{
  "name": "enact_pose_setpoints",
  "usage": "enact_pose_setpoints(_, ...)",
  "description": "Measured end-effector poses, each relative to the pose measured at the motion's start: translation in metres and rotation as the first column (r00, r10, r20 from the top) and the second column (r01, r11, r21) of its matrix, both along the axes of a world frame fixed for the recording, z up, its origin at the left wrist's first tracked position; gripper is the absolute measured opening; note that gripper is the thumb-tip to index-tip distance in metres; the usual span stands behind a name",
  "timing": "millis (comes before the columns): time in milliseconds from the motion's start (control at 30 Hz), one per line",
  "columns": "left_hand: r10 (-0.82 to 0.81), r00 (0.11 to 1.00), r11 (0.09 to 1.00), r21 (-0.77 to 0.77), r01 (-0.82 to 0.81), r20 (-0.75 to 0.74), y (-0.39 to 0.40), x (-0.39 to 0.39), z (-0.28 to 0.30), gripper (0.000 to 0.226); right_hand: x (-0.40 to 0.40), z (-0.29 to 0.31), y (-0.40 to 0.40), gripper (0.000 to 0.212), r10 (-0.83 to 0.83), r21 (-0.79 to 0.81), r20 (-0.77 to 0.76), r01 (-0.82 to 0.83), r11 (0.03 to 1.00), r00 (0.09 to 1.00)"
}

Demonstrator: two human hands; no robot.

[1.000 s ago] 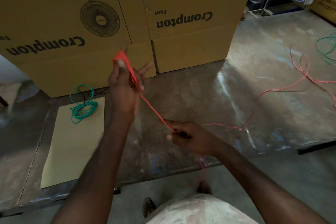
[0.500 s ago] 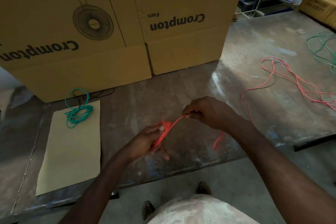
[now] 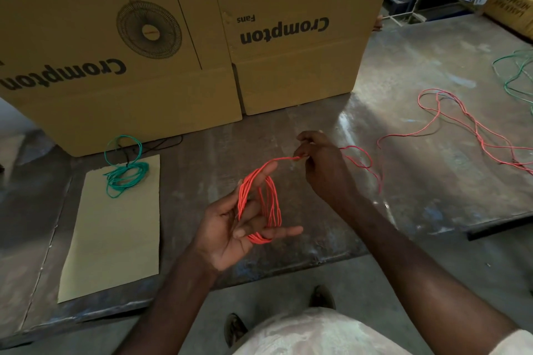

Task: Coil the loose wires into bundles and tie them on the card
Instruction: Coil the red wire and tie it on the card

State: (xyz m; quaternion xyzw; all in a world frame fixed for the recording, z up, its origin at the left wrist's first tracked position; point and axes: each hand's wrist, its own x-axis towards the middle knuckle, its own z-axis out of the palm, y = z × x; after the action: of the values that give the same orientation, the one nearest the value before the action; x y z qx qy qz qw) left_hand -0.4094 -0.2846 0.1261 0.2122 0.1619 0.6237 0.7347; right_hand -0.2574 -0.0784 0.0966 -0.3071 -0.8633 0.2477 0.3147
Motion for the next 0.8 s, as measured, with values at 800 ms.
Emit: enact_pose_setpoints(800,0.778,0.533,0.573,0.027,-0.819,-0.333,0.094,-0.108,0.052,0.050,0.033,-0.073,-0.057,0.044,0.429,-0.218,0.328,-0.375,0.901,0.842)
